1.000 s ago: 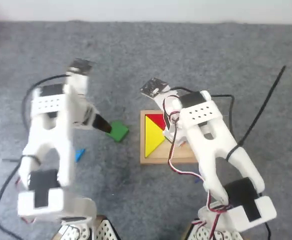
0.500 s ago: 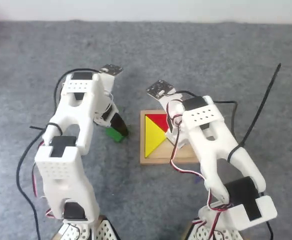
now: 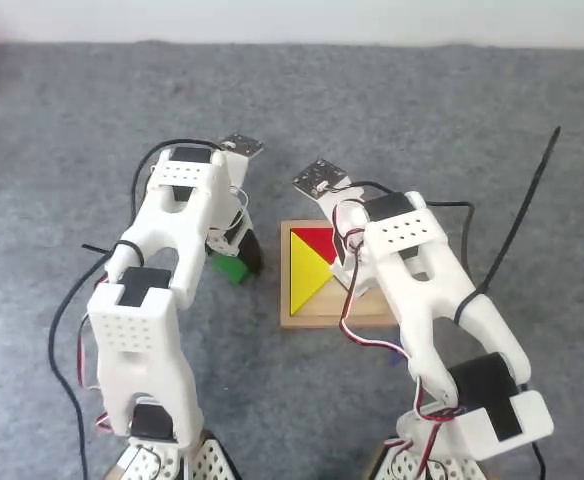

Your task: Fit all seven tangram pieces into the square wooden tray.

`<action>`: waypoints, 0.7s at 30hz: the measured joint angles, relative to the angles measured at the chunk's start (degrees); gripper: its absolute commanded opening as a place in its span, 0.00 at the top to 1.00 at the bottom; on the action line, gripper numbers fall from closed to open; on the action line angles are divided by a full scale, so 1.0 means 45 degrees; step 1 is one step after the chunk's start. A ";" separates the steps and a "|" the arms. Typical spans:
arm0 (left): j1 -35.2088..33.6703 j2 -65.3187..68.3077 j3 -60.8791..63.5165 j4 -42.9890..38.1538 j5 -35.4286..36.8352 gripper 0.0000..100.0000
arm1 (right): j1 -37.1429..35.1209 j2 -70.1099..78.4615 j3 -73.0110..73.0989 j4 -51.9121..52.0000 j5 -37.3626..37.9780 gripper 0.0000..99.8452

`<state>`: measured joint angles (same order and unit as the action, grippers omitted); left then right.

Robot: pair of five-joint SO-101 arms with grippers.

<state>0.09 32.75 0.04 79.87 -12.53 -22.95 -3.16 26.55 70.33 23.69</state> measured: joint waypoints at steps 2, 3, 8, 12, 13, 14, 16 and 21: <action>0.0000 0.0000 0.0000 0.0000 0.0000 0.77 | 0.0000 0.0000 0.0000 0.0000 0.0020 0.88; 0.0000 0.0000 0.0000 0.0039 0.0000 0.78 | 0.0000 0.0000 0.0000 0.0000 0.0059 0.88; 0.0098 0.0039 -0.0098 0.0117 -0.0059 0.83 | 0.0000 0.0000 0.0000 0.0000 0.0117 0.88; -0.0039 0.0020 -0.0098 0.0117 0.0137 0.85 | 0.0000 0.0000 0.0000 0.0000 0.0117 0.88; -0.0078 0.0020 -0.0098 0.0117 0.0156 0.85 | 0.0000 0.0000 0.0000 0.0000 0.0137 0.88; -0.0137 0.0020 -0.0137 0.0117 0.0156 0.86 | 0.0000 0.0000 0.0000 0.0000 0.0156 0.88; -0.0293 0.0078 -0.0430 0.0274 0.0156 0.86 | 0.0000 0.0000 0.0000 0.0000 0.0176 0.88; -0.1368 0.0371 -0.2188 0.1348 0.0176 0.86 | 0.0000 0.0000 0.0000 0.0000 0.0195 0.88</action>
<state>-6.07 34.42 -9.80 85.93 -11.74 -22.95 -3.16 26.55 70.33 24.57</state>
